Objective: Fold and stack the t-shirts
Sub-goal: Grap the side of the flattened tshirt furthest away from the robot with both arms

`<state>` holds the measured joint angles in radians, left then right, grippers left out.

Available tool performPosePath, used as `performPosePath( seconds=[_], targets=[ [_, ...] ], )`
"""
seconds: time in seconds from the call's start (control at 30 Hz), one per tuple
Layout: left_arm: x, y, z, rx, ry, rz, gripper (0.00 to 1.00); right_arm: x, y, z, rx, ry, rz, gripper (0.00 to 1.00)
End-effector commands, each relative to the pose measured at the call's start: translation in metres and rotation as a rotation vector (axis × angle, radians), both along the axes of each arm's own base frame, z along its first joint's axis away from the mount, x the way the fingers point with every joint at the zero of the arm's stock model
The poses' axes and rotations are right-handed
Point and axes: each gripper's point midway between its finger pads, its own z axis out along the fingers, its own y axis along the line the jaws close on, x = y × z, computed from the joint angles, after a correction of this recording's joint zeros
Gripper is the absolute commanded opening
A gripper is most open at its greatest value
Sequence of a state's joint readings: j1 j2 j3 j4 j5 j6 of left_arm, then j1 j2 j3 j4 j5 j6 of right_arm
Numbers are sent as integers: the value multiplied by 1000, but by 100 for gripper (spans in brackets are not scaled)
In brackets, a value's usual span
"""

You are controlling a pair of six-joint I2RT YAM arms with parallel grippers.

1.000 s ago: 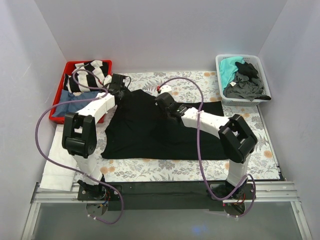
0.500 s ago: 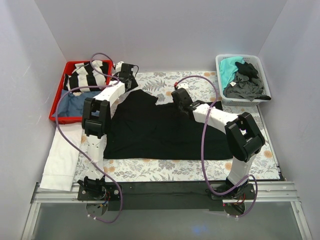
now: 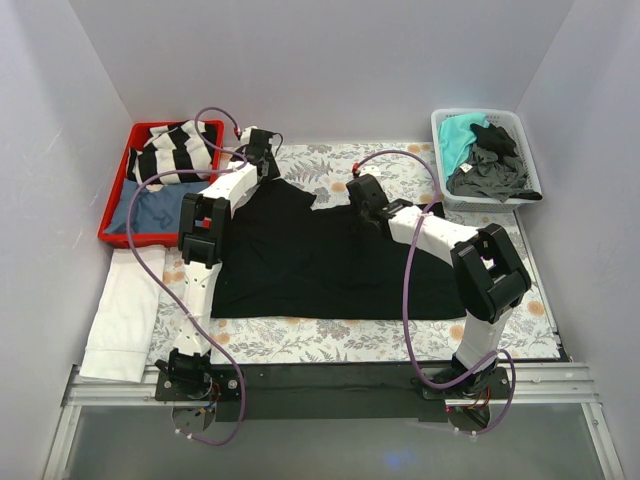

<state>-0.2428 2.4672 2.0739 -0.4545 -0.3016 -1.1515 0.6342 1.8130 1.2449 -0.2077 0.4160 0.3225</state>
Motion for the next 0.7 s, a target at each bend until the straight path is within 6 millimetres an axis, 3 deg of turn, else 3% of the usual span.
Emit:
performPosePath(
  seconds=[0.0, 0.23, 0.37, 0.53, 0.67],
  targets=[
    [-12, 1, 1, -30, 44, -2, 48, 0, -1, -1, 25, -4, -22, 40],
    [-33, -2, -16, -55, 113, -10, 43, -3, -4, -6, 28, 11, -34, 39],
    [-42, -2, -12, -65, 130, -7, 39, -5, -4, -7, 33, 16, -36, 39],
    [-48, -9, 7, -95, 94, -52, 39, -8, -3, -9, 47, 26, -36, 38],
    [-52, -12, 10, -86, 94, -84, 40, -11, -4, -10, 49, 32, -38, 38]
  ],
)
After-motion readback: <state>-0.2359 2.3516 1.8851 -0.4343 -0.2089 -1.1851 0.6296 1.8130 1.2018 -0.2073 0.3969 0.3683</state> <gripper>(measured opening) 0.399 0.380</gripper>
